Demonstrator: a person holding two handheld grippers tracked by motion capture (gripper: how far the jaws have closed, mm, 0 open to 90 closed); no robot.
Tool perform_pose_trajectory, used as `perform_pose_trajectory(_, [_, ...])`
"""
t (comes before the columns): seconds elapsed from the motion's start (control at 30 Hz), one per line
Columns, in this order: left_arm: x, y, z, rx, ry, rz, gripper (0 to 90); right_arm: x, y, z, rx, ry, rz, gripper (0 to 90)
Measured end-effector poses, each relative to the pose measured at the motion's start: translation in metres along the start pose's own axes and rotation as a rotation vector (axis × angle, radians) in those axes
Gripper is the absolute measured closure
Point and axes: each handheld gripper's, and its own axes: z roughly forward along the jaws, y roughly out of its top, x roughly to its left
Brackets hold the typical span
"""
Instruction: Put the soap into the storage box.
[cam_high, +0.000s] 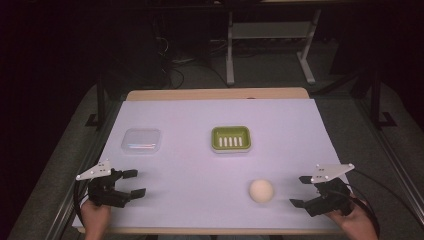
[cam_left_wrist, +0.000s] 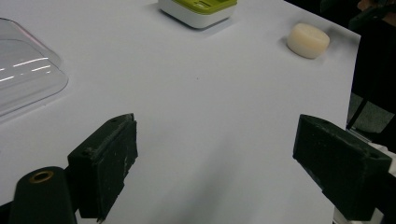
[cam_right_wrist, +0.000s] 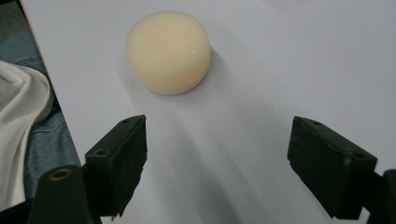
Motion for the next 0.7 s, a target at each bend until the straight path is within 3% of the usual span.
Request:
perform_pose_trajectory(0.3, [0.0,0.0,-0.001,-0.001,0.001,0.001,13.2,0.006,0.008,0.004,0.002,0.024,-0.021,18.8])
perform_pose_trajectory(0.7, [0.0,0.0,0.0,-0.003,-0.002,0.004,13.2,0.011,0.014,0.014,0.029,0.017,-0.003,14.8])
